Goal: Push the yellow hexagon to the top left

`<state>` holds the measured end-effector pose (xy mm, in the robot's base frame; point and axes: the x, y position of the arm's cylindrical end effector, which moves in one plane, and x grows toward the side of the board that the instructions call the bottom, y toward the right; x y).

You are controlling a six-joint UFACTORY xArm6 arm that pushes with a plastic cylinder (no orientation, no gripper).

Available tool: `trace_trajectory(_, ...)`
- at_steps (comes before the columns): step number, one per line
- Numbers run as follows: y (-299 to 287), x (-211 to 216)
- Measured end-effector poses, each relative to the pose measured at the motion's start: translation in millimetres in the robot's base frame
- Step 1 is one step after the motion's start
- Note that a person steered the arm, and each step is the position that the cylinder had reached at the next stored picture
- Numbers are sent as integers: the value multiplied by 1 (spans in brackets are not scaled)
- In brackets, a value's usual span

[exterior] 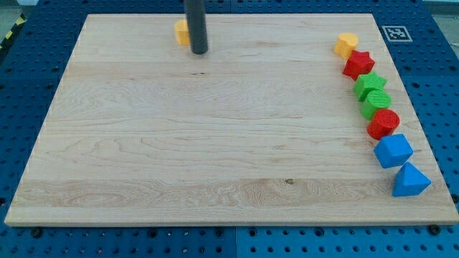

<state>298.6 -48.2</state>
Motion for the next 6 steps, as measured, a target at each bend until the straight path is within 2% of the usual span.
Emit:
trace_trajectory(1, 14, -19)
trace_trajectory(2, -1, -42)
trace_trajectory(5, -108, -46)
trace_trajectory(6, -112, -44)
